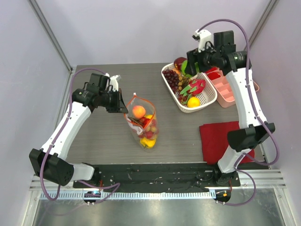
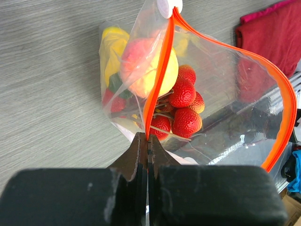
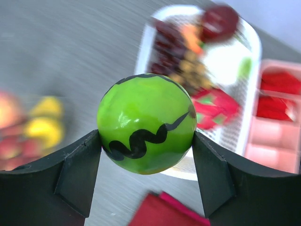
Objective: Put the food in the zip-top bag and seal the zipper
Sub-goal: Pick up the fake fruit from the bin, then place the fake fruit in the zipper food storage bag.
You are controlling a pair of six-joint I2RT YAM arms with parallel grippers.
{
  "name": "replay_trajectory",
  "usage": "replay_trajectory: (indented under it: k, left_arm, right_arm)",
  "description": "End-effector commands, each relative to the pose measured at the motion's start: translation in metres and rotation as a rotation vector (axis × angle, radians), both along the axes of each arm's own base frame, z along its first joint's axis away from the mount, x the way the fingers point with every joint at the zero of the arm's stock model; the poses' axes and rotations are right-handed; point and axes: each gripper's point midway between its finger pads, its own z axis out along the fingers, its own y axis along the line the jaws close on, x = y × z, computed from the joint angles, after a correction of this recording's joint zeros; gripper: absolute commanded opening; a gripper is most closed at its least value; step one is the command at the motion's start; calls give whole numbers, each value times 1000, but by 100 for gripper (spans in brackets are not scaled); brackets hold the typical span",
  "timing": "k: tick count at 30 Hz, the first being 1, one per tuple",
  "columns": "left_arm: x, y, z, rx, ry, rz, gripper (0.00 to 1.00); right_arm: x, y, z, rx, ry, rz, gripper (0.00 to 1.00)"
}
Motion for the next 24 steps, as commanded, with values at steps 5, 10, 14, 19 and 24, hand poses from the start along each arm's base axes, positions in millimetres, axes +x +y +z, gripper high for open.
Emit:
replay_trajectory:
  k: [5, 10, 14, 19, 24]
  left_arm:
    - [7, -4, 14, -23, -48, -8, 0]
    - [8, -5, 18, -33, -47, -11, 0]
    - [8, -6, 25, -40, -60, -11, 0]
    - [6, -7, 31, -55, -72, -17, 0]
    - [5, -6, 43, -60, -109, -28, 0]
  right_arm:
    - [-113, 130, 93, 261, -164, 406, 53]
    - [-143, 182, 72, 242, -113, 563, 54]
    - [-168, 210, 40, 135, -82, 687, 54]
    - [-186, 226, 1, -1, -51, 759, 60]
    - [-194, 216, -15, -52, 3, 746, 97]
